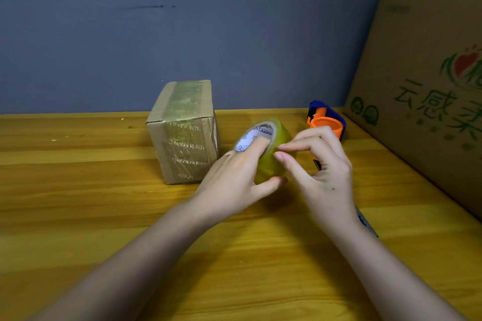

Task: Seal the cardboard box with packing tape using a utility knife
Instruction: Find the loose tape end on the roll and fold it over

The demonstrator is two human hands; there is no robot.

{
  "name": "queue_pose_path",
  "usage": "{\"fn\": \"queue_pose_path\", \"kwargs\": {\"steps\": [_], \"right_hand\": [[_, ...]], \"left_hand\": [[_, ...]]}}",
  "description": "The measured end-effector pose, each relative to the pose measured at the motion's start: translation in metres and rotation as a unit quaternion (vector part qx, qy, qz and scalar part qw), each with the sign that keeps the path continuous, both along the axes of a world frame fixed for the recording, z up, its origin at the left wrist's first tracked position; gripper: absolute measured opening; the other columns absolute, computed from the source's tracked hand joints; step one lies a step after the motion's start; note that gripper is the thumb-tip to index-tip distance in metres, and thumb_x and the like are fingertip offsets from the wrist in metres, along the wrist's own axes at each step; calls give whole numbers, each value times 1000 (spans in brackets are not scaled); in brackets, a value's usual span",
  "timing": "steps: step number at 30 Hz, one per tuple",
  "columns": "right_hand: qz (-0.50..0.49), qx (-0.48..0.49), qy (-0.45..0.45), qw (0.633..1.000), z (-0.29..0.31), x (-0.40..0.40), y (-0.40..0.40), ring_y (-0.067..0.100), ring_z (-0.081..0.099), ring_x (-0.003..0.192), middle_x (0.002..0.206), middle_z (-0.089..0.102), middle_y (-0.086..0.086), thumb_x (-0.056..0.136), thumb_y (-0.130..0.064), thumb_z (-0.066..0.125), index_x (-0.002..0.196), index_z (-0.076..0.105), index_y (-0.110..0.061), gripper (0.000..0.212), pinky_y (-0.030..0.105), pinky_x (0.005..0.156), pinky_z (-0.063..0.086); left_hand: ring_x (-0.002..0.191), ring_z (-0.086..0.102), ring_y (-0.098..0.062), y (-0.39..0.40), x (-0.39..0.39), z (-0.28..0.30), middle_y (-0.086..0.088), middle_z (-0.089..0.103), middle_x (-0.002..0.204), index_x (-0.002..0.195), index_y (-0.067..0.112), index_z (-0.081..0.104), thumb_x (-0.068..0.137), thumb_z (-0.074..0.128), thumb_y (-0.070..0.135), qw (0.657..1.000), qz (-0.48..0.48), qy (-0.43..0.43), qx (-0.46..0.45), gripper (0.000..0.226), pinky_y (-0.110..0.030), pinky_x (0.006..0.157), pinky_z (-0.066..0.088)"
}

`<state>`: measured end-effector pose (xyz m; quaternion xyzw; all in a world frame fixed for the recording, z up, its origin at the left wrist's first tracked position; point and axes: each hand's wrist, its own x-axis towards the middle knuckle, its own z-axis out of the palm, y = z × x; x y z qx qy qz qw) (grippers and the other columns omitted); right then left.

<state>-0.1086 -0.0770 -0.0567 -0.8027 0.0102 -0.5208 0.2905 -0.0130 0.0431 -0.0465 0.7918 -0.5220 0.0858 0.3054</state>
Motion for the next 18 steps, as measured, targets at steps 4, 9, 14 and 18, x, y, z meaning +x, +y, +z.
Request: {"fn": "queue_pose_path", "kwargs": {"steps": [4,9,14,18], "right_hand": [[1,17,23,1000,0,1,-3,18,54,88,88,54,-3,83,-17,69,86,69,-16,3,39,79,47],[-37,-32,51,998,-3,5,-3,14,48,87,90,50,-4,91,-22,54,90,62,-12,13,28,80,43],[-44,-63,56,995,-5,5,-5,12,45,87,92,46,-5,92,-19,50,91,58,-9,13,19,80,37],[-67,-107,36,991,-5,4,-7,11,45,90,92,50,-1,92,-20,53,90,60,-5,17,16,84,34]], "left_hand": [[74,52,-25,1,1,0,10,35,57,102,28,36,83,61,48,999,18,-45,24,37,-29,59,20],[87,58,-29,0,2,-1,8,40,62,113,22,41,85,59,49,996,26,-90,11,43,-30,63,24],[72,59,-26,-3,-3,-1,4,50,60,115,22,44,80,61,48,1000,-12,-1,-4,48,-33,61,38],[87,62,-16,-5,-1,-4,6,64,92,106,30,50,69,58,55,985,-83,144,-44,46,-43,78,50]]}}
